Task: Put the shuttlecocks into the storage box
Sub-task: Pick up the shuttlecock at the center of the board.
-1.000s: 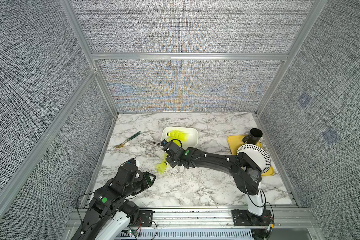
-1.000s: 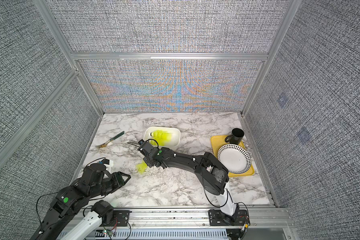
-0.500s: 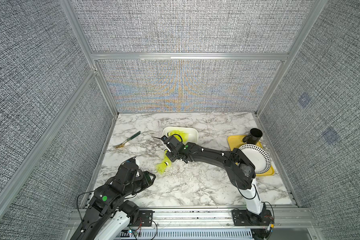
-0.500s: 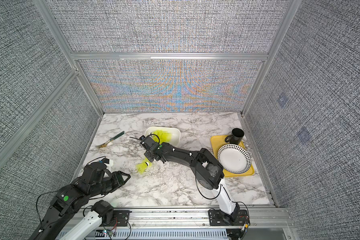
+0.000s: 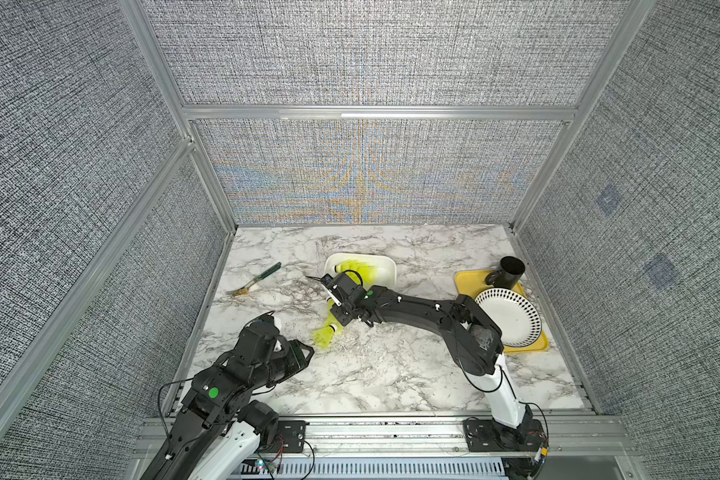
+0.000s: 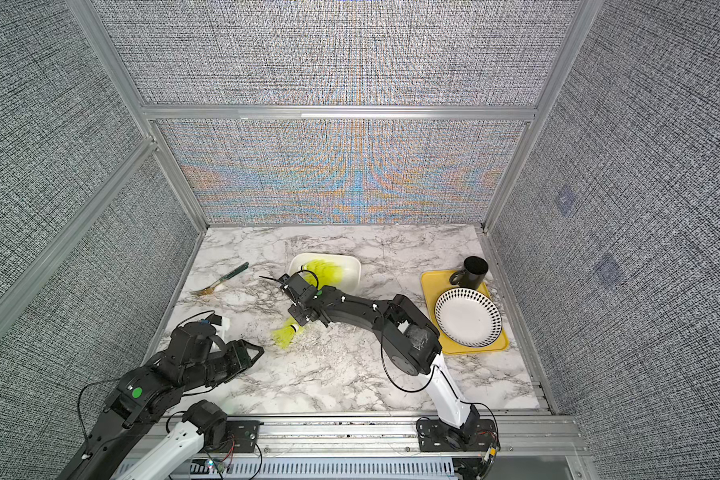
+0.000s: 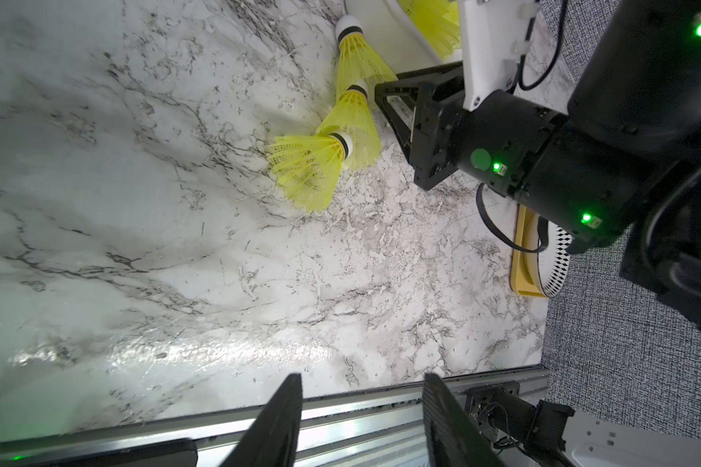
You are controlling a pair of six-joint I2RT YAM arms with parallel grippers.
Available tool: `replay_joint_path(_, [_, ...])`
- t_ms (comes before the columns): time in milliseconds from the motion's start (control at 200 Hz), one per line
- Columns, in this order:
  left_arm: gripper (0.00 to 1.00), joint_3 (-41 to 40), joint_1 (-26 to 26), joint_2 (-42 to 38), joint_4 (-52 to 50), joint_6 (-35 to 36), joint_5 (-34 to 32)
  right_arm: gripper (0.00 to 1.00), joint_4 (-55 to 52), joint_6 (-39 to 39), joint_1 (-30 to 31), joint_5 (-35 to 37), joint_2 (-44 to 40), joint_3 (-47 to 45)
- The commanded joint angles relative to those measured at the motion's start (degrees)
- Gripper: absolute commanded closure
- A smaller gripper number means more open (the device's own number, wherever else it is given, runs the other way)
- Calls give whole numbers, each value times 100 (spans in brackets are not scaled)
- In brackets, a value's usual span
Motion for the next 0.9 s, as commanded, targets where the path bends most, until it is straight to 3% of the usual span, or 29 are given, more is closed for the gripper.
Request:
replay_joint_path(0, [49,-40,-3,-20,343,-53,114,72,41,-58,-25,36,49,85])
replay_joint_path(380, [49,-41,3,43,374,-33,126,71,55,-178,-11,100,-144,86])
replay_joint_path(565, [49,38,1,78,318,4,73,68,83,277,-18,-252,-640,-258])
replay_joint_path(716, [49,57,1,35,270,4,38,63,16,1468,-32,-926,-839,-394])
replay_joint_path(896, [49,44,2,-8,267,4,37,60,1261,4039,-285,-2110,-1273,-1344])
